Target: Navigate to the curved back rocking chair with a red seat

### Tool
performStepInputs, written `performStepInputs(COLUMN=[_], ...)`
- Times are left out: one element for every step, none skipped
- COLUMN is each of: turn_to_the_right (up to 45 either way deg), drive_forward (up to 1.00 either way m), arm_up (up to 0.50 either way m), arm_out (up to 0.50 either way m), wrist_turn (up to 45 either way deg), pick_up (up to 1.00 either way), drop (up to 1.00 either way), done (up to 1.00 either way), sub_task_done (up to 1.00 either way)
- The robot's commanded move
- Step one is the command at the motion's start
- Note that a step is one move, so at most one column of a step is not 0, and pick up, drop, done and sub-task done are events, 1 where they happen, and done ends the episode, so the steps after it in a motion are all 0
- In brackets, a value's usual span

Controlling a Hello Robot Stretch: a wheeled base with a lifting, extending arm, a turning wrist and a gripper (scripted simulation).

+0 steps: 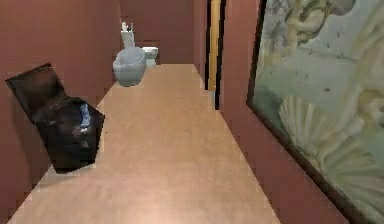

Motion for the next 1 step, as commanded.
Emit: performStepInputs(turn_to_the_right=[0.0], drive_forward=[1.0], arm_up=[0.0], arm_out=[0.0], wrist_turn=[0.0], pick_up=[0.0], drop=[0.0], done=[0.0], sub_task_done=[0.0])
